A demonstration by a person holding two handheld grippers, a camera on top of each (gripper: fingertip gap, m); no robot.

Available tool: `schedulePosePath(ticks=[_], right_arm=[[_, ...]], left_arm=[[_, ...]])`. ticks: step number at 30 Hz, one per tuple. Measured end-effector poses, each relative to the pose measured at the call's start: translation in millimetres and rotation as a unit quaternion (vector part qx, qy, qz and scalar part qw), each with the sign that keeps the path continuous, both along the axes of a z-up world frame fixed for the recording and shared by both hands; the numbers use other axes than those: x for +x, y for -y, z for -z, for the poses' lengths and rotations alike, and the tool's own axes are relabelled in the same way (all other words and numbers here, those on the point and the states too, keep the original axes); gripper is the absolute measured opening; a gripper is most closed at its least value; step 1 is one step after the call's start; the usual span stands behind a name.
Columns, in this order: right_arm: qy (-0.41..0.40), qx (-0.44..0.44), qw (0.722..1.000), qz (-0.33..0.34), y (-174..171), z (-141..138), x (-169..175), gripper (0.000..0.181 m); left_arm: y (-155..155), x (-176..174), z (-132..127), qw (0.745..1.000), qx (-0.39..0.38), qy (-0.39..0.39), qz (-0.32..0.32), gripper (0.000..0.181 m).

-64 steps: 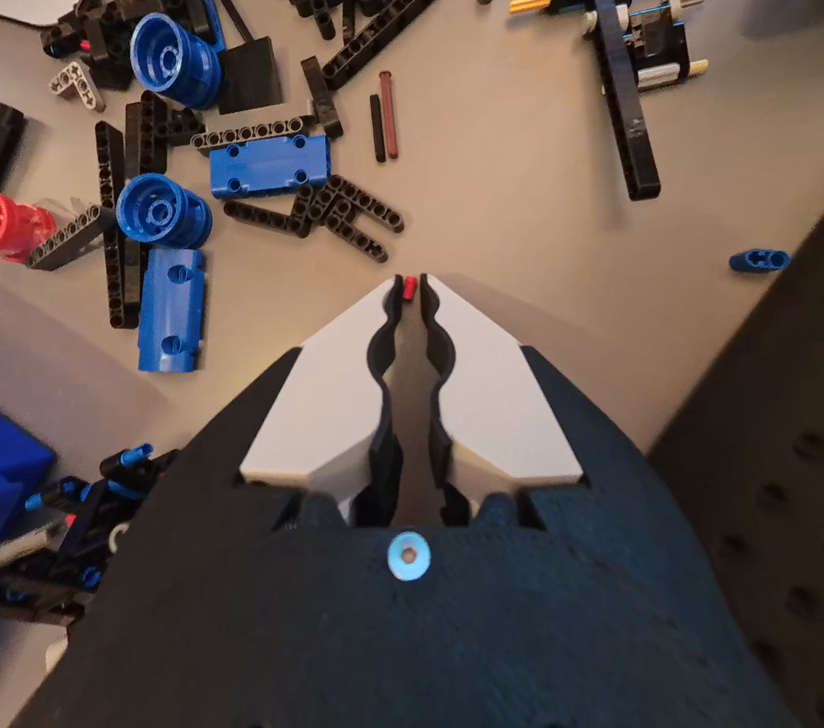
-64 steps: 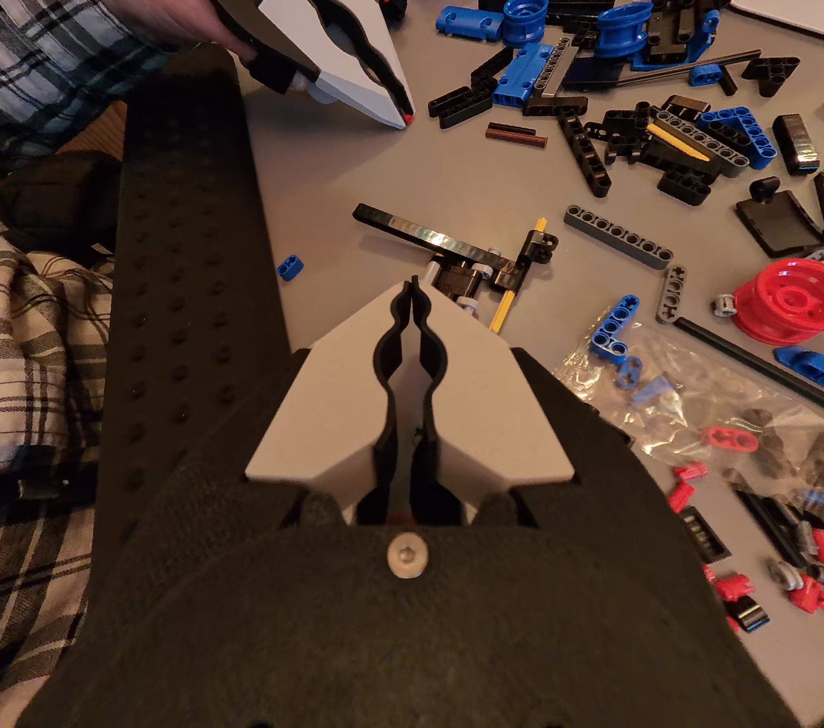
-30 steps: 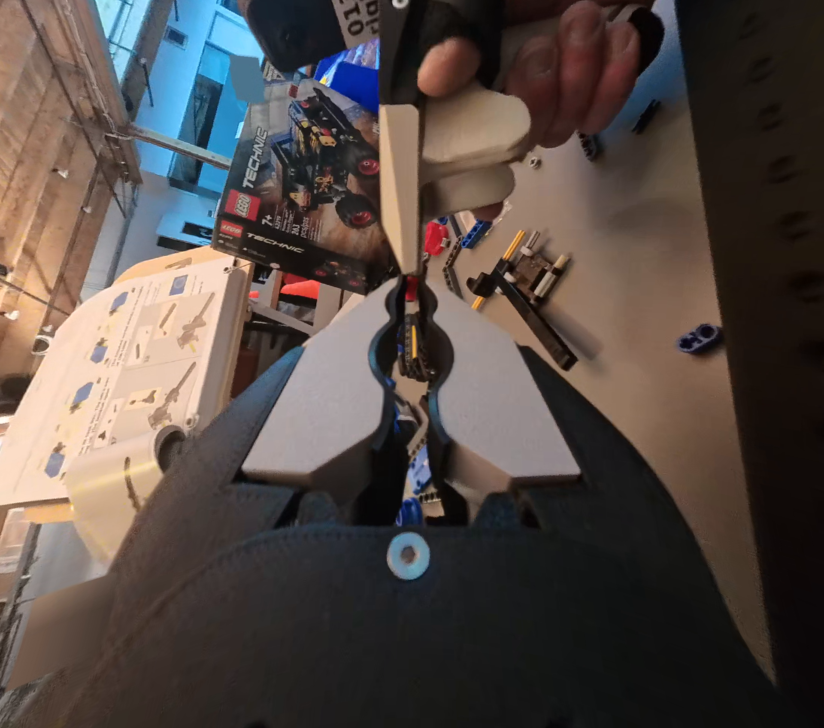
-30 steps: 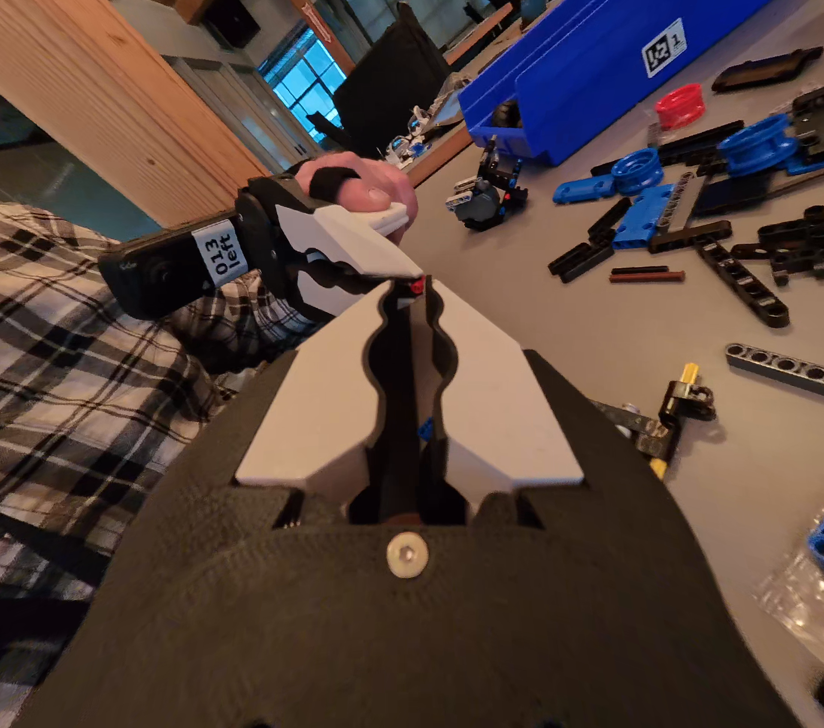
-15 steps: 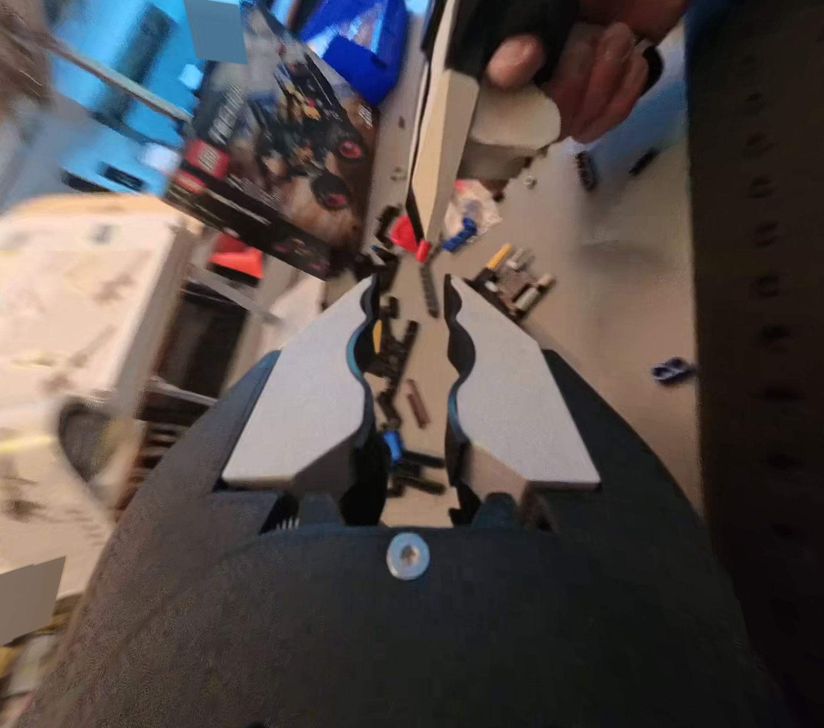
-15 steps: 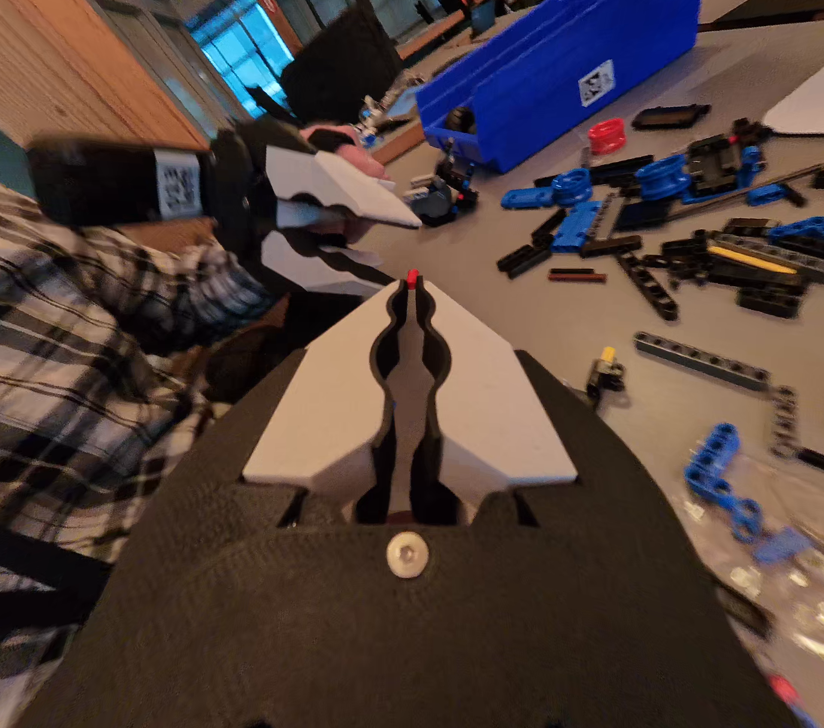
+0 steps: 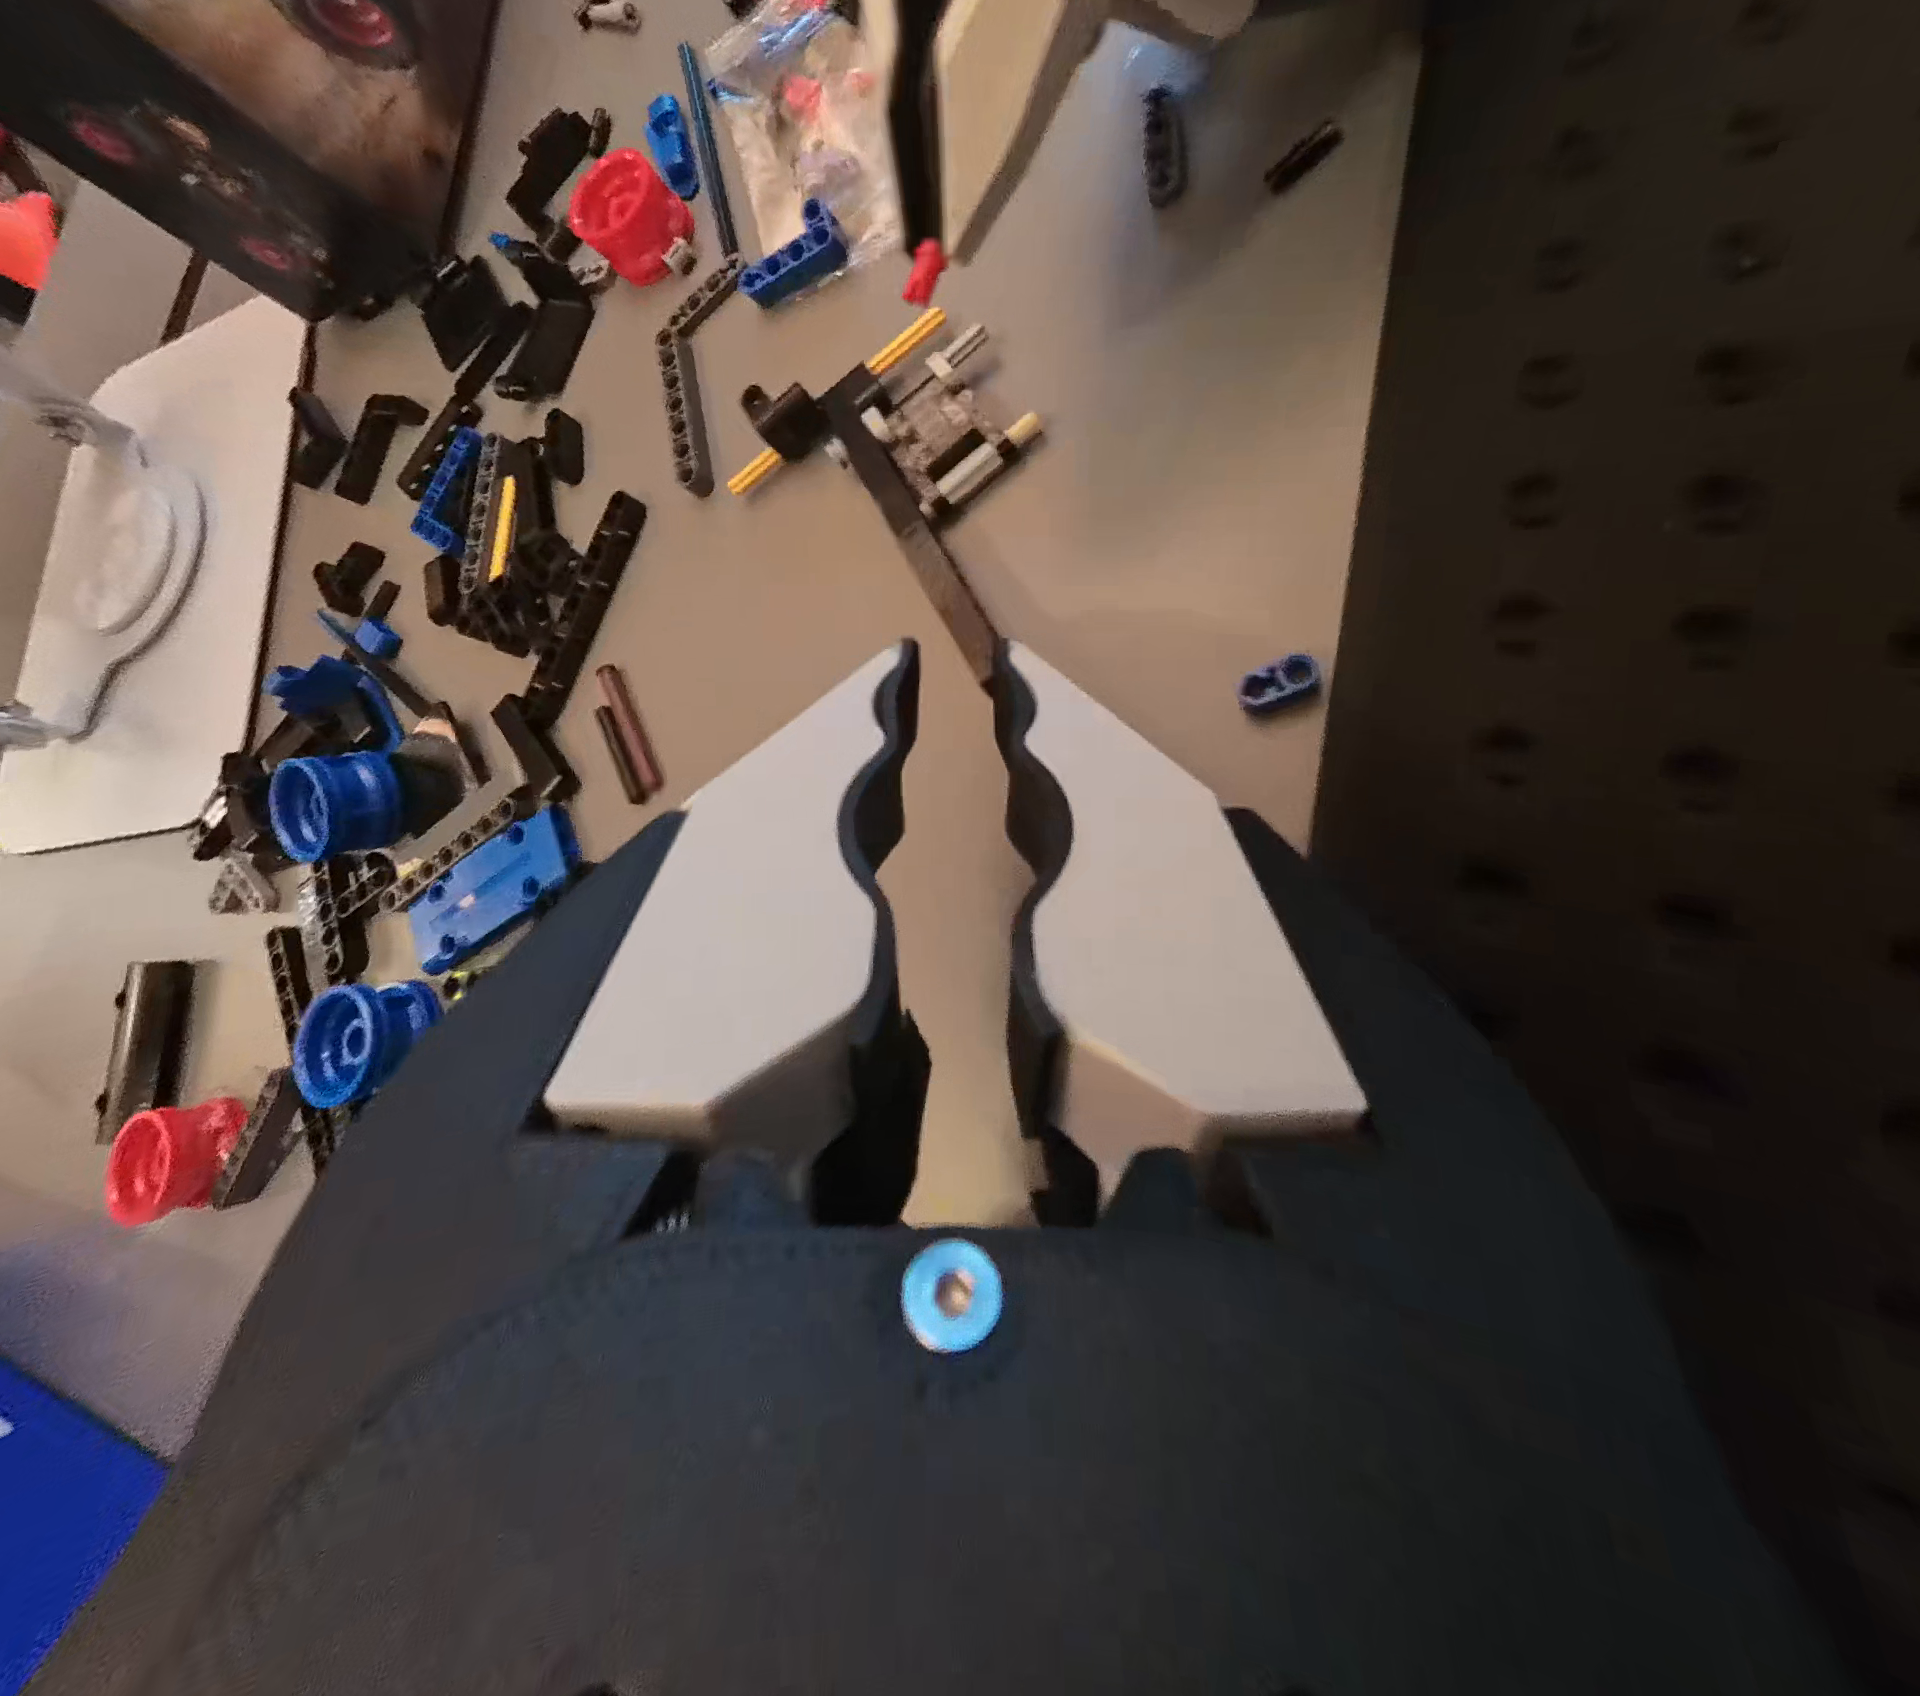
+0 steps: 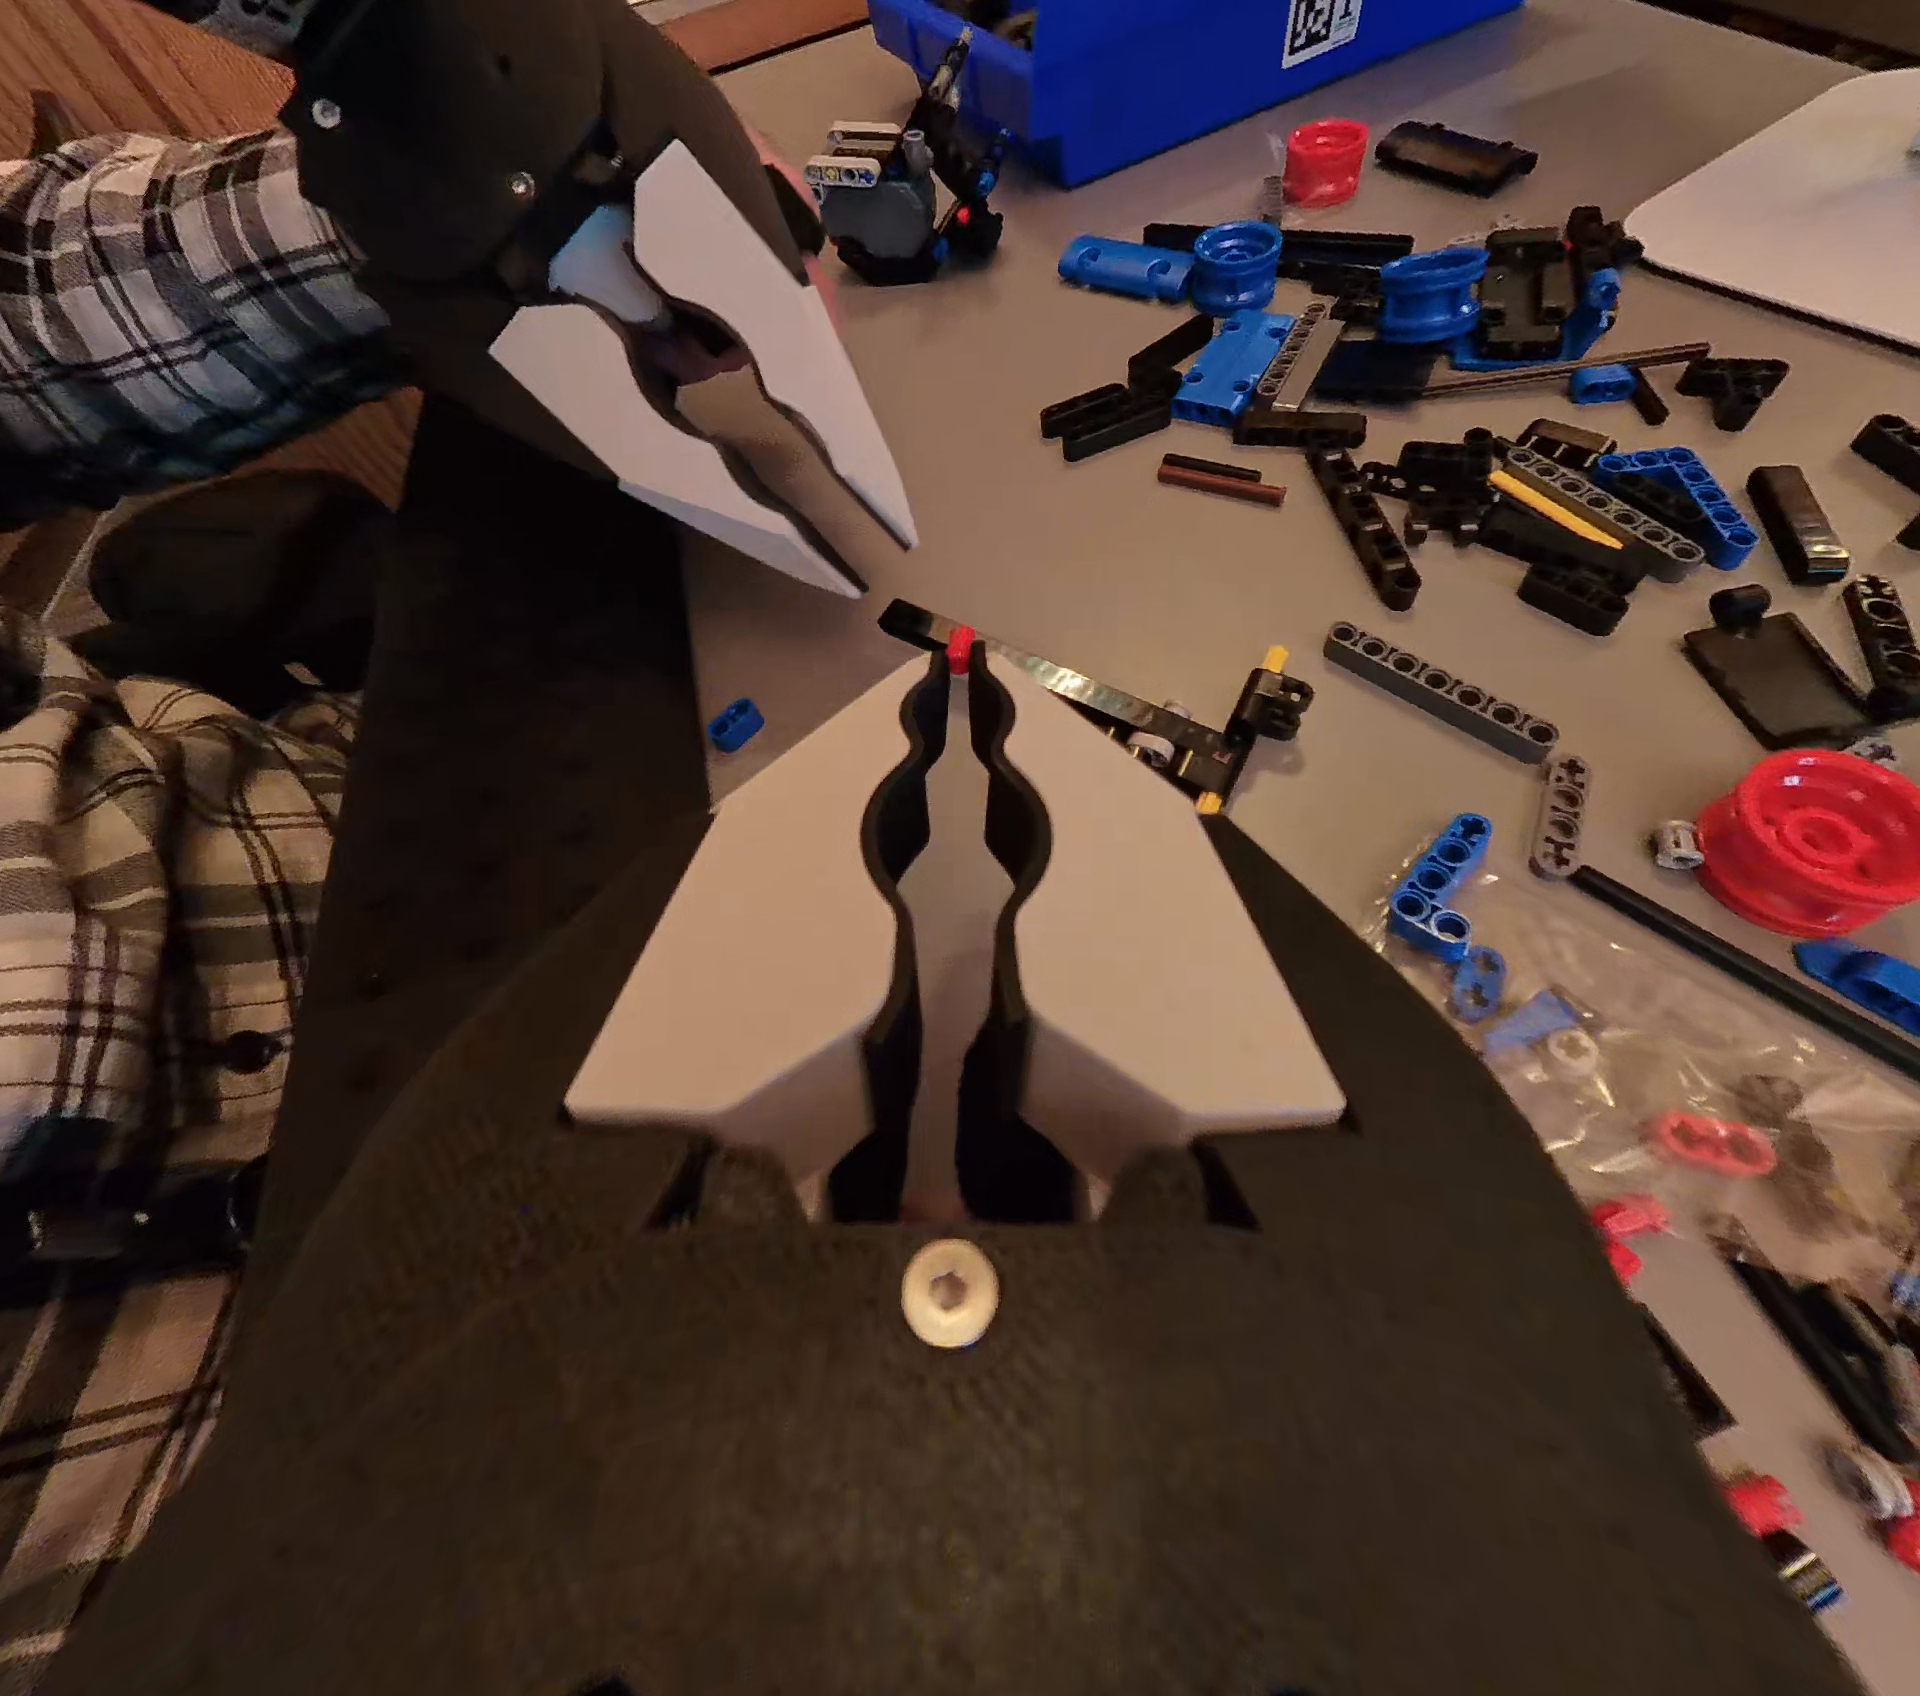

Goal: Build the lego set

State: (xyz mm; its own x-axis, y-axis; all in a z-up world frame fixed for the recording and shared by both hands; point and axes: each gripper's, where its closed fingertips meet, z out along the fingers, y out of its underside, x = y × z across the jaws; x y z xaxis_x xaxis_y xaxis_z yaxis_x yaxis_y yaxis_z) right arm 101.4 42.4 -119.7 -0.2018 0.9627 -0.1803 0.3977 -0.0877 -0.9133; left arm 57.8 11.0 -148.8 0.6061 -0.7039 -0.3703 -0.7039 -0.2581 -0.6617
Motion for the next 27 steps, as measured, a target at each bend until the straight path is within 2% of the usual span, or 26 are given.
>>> schedulePosePath(ticks=[5,10,15,20,27], right_arm=[[-0.011,0.003,1.0,0.003,-1.2,-3.8,2.5,0.003],[-0.021,0.003,1.0,0.004,-1.5,-8.4,3.3,0.003],[-0.026,0.003,1.0,0.005,-1.7,-10.7,4.0,0.003],[-0.028,0.002,1.0,0.009,-4.0,-11.8,4.6,0.003],[-0.03,0.002,0.999,0.014,-6.7,-12.8,5.5,0.003]], left_arm=[[-8.4,-5.0,7.0,1.0,-0.01,-0.009,-0.018,0.017],[-13.2,-4.3,-1.2,1.0,-0.004,-0.005,-0.025,0.018],[-15.9,-4.5,8.7,0.999,-0.013,-0.042,-0.023,0.02],[-21.1,-0.3,-0.5,0.999,-0.006,-0.025,-0.023,0.021],[-27.0,-0.2,5.2,0.999,-0.009,-0.036,-0.026,0.022]])
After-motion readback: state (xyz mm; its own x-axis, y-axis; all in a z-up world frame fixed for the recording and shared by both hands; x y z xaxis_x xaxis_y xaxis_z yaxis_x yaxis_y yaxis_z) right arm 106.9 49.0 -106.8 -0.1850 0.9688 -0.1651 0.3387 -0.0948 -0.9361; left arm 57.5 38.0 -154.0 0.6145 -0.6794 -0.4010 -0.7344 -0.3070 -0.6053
